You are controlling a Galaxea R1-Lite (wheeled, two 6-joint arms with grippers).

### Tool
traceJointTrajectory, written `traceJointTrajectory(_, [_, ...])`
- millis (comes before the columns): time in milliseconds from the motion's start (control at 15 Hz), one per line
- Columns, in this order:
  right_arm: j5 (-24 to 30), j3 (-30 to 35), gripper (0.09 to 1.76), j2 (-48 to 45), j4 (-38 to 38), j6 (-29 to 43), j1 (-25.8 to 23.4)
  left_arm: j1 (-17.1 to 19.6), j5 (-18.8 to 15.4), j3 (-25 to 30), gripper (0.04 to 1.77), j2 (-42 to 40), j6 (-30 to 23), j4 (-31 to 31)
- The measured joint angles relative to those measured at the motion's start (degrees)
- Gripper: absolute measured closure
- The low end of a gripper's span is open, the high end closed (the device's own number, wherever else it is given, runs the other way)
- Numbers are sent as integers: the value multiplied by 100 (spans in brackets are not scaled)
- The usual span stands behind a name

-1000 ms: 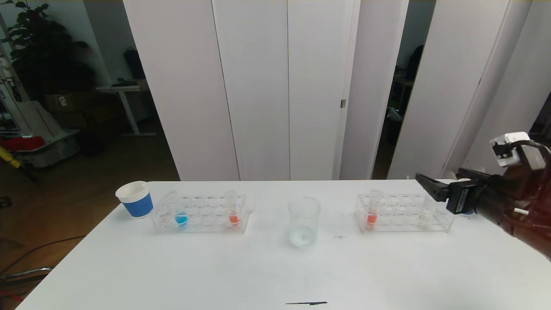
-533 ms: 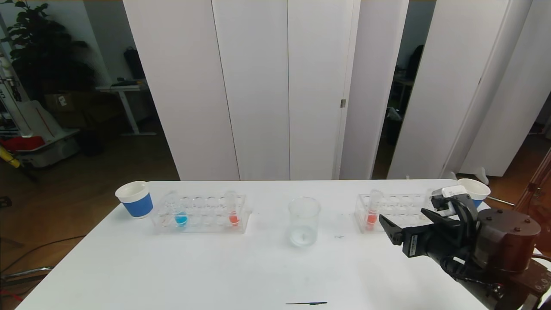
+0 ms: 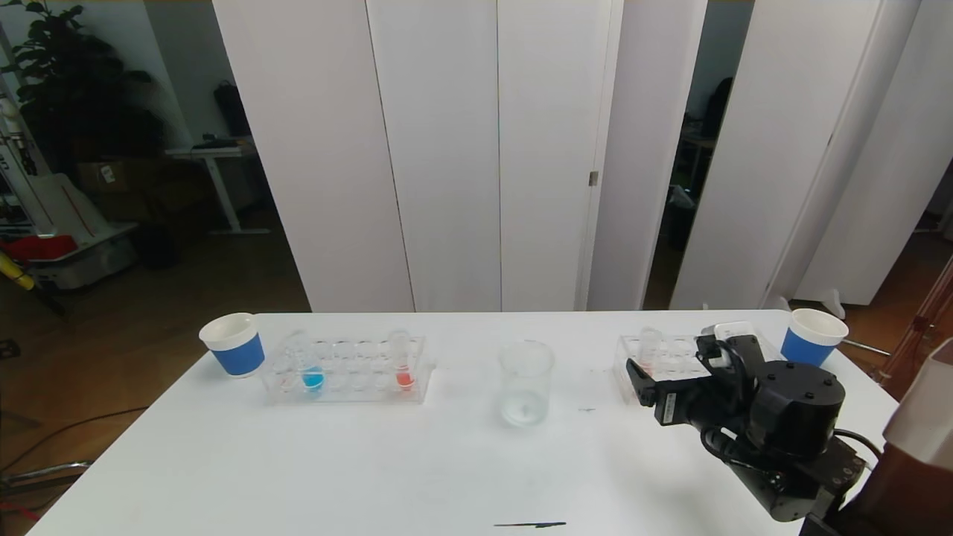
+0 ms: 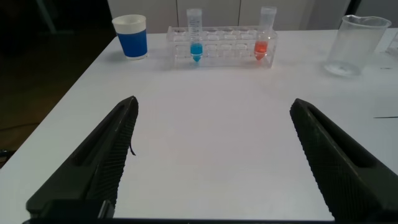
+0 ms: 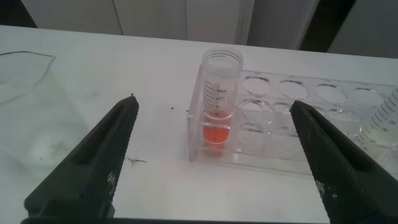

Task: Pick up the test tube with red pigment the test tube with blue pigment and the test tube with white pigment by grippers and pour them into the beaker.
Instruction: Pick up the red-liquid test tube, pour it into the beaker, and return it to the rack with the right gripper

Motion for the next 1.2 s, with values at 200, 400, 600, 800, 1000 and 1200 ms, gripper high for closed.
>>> traceJointTrajectory(200, [20,-605,10,367,83,-90,-55,0,0,0,6,0,0,-2])
traceJointTrajectory(400, [11,-1067,10,646,354,-166,-93,0,-2,0,6,0,0,-2])
traceJointTrajectory(600, [5,-1243,10,758,496,-207,-126,0,0,0,6,0,0,-2])
traceJointTrajectory(800, [5,-1280,10,839,500,-204,-157,0,-2,0,6,0,0,-2])
traceJointTrajectory(1000, [11,-1362,65,883,519,-177,-217,0,0,0,6,0,0,-2])
traceJointTrajectory(1200, [52,-1447,144,941,594,-149,-258,0,0,0,6,0,0,-5])
